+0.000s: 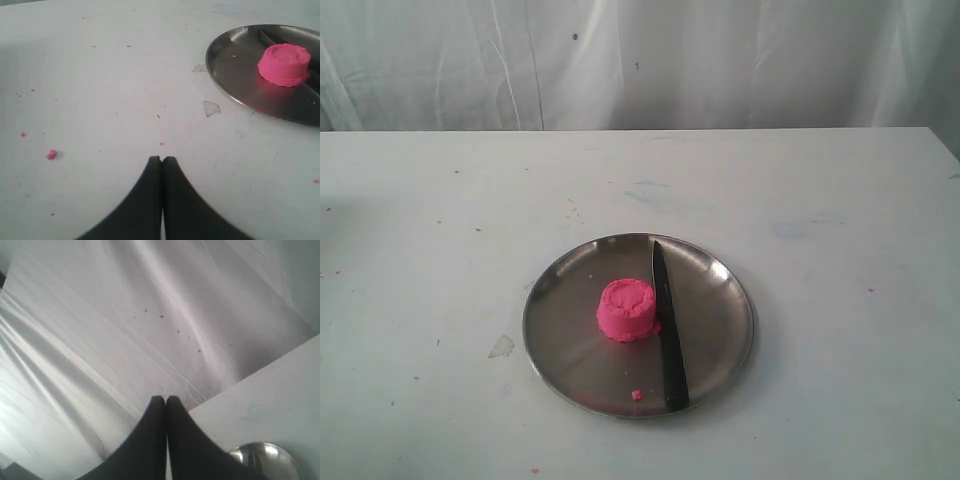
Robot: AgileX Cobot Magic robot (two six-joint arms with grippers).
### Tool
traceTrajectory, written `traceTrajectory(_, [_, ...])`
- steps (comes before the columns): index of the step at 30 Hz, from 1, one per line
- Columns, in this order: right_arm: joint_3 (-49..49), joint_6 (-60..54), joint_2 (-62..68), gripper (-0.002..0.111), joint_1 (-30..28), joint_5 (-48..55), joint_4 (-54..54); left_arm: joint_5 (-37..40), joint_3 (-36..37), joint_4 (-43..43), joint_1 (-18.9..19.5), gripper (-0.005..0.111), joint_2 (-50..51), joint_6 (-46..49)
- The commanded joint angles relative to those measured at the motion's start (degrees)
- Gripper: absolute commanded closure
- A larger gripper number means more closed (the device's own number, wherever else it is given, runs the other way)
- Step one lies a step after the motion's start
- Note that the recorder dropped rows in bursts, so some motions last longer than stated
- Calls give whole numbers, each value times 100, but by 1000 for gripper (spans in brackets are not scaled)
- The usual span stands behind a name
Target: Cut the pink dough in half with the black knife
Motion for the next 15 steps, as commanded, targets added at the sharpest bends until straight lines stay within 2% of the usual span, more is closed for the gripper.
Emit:
traceTrajectory(1, [-951,-1109,-30,108,466,1099,-237,12,20,16,30,107,-30,22])
traceTrajectory(8, [-1916,-2072,691,108,770,2492,-149,12,20,16,30,107,-30,22])
traceTrajectory(15, [-2868,-3582,2122,108,796,3295,658,12,20,16,30,107,-30,22])
